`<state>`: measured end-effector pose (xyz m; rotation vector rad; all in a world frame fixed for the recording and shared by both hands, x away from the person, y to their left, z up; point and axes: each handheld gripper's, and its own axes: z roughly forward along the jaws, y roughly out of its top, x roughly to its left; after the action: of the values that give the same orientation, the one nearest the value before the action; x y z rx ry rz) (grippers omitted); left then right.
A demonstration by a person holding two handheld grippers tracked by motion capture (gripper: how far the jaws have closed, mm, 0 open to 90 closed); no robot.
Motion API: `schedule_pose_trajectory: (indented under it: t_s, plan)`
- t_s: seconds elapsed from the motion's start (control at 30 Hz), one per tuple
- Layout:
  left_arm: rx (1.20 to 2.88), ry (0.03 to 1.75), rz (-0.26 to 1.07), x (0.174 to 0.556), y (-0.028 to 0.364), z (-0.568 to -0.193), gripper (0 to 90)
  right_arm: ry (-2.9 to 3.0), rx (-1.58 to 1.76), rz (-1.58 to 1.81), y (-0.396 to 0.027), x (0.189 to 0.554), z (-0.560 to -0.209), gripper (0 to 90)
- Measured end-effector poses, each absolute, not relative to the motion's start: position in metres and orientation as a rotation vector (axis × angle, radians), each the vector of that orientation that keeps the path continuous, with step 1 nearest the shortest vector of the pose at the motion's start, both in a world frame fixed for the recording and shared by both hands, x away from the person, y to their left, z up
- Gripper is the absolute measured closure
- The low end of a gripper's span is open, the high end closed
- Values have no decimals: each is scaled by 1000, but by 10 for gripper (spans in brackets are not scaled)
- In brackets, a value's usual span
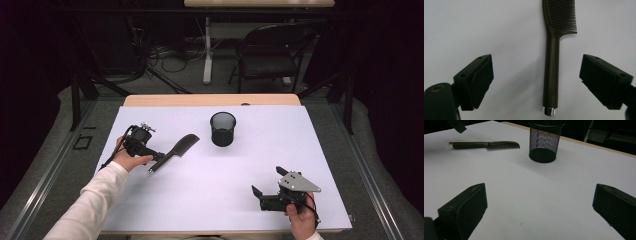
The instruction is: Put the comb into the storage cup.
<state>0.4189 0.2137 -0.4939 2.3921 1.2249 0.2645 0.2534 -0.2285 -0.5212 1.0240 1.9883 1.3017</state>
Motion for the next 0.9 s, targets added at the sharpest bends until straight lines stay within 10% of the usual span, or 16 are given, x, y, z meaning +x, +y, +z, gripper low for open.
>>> schedule_pose_trajectory:
  t_s: [0.9]
  plan:
    - [2490,1199,240,422,203,-499,346,2018,1008,1298,-228,254,-523,0]
